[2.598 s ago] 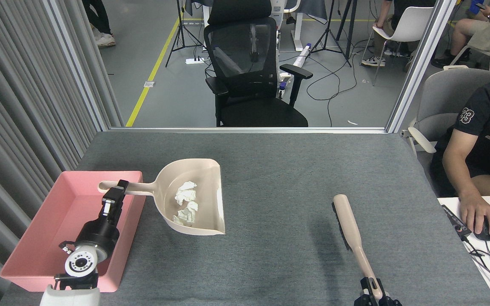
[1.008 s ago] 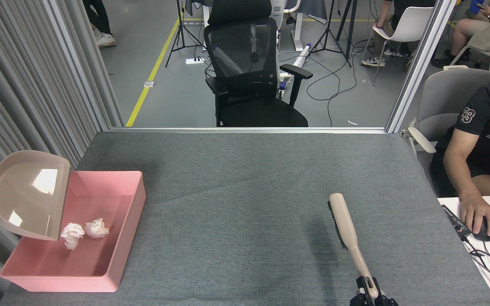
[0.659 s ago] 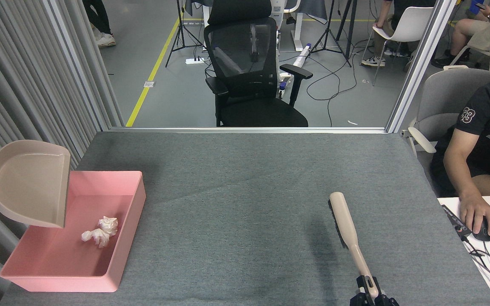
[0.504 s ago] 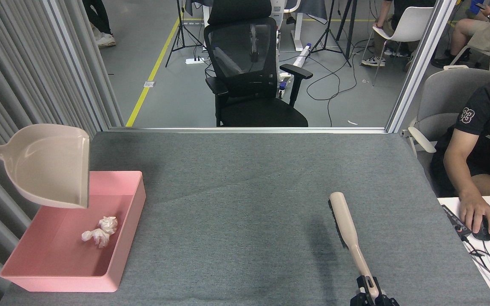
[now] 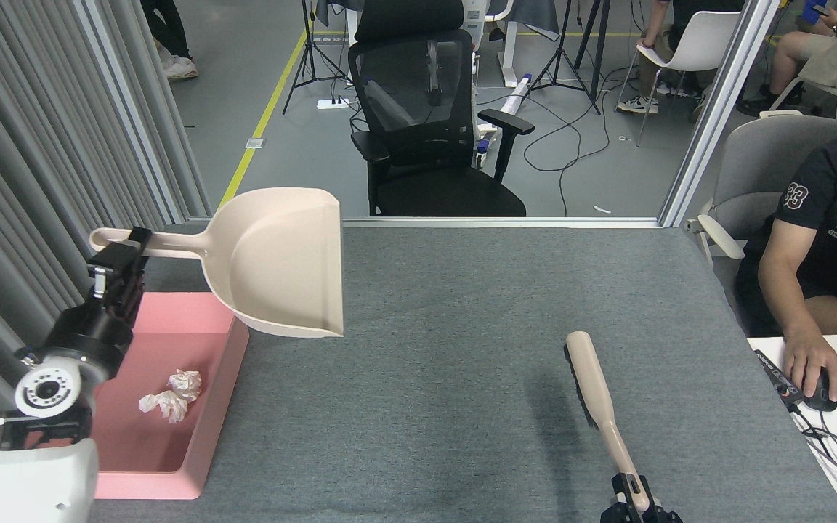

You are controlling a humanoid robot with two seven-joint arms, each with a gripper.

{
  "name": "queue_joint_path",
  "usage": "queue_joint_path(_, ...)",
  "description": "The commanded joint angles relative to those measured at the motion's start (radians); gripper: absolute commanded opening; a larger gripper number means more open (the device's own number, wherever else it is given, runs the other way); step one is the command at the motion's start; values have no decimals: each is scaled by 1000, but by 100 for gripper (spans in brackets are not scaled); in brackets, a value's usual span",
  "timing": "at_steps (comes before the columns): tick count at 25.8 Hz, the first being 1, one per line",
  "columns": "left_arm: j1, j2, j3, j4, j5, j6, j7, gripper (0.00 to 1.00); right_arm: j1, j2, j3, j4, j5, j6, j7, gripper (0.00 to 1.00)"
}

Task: Sweep and dump garbage into bin
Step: 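Bring the empty dustpan back and lower it onto the table with the left gripper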

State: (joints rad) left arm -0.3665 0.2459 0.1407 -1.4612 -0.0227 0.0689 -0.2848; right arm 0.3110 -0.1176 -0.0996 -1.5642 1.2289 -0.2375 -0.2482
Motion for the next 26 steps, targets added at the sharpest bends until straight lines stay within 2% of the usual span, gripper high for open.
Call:
queue_joint_path(1,37,-201,-1,-44,-152,8,6,8,0,0,0,-1,0,3,3,11)
queue_joint_path(4,78,-336,-20,-34,-304,-21,16,8,0,1,0,-1,1,6,3,11)
queue_joint_path(6,113,-375,-55,-8,-355,-77,33,8,2,0,0,1,1,7,3,11)
queue_joint_path(9,120,-375,-73,68,-388,-124,98,8,2,0,-2,-1,0,9,3,11)
queue_joint_path(17,118,-378,-96,235,-375,-202,158,8,0,4,0,-1,1,24,3,11)
queue_joint_path(22,113,-379,-99,324,-226,-255,165,8,2,3,0,-1,1,24,3,11)
queue_joint_path(26,86,-379,-99,407,-234,-307,173,8,0,3,3,-1,3,26,3,11)
